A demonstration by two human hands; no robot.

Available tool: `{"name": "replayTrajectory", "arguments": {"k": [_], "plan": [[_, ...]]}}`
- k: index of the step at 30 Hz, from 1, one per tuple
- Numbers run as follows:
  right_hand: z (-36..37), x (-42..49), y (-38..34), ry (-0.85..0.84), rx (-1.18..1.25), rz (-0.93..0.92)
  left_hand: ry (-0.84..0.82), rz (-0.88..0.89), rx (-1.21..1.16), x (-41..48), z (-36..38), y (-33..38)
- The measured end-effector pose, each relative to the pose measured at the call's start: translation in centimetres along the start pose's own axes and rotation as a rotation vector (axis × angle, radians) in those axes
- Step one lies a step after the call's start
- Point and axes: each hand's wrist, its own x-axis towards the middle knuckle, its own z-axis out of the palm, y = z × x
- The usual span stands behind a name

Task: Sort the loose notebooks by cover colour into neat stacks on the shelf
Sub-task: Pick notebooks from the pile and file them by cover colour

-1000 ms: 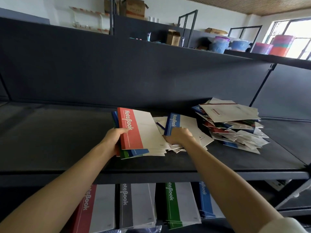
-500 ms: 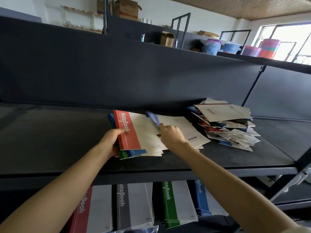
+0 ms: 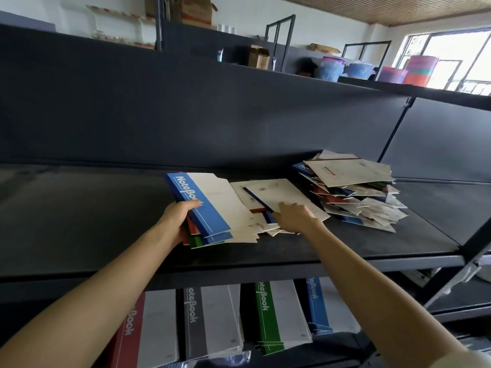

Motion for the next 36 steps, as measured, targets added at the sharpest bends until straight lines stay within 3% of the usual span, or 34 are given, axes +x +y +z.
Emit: {"name": "replayTrajectory", "arguments": {"k": [2, 6, 10, 13, 15, 19, 21, 26, 32, 36], "plan": [[0.2, 0.2, -0.3, 0.076, -0.102, -0.042, 0.006, -0.002, 0.005, 0.0, 0.0, 0.0], [0.2, 0.4, -0.6, 0.157, -0.065, 0.027, 0.020, -0.011, -0.002, -0.4, -0.3, 0.0], [-5.0, 0.4, 1.2, 0.254, 0.360, 0.106, -0.005, 0.007, -0.031, -1.0, -0.6, 0.3], [-9.9, 0.1, 2.1, 0.451, 0.544, 0.021, -0.045, 0.021, -0.036, -1.2, -0.8, 0.5], [-12.0, -0.3, 2.4, 0.419, 0.597, -0.077, -0.045, 0.029, -0.031, -1.6, -0.7, 0.7], [-12.6, 0.4, 2.3, 0.066, 0.259, -0.249, -0.039, 0.050, 0.003, -2.4, -0.8, 0.8], [-12.1, 1.2, 1.1, 0.026, 0.096, -0.297, -0.049, 0.055, 0.066, -2.9, -1.3, 1.0], [-12.6, 1.6, -4.4, 0.213, 0.066, -0.387, -0.102, 0.130, 0.240, -3.8, -1.7, 1.0], [-13.2, 0.1, -9.3, 0.429, 0.061, -0.560, -0.131, 0.184, 0.171, -6.0, -2.4, -0.4], [-12.0, -1.7, -10.4, 0.522, 0.010, -0.617, -0.100, 0.220, 0.251, -9.0, -2.8, -0.8]]}}
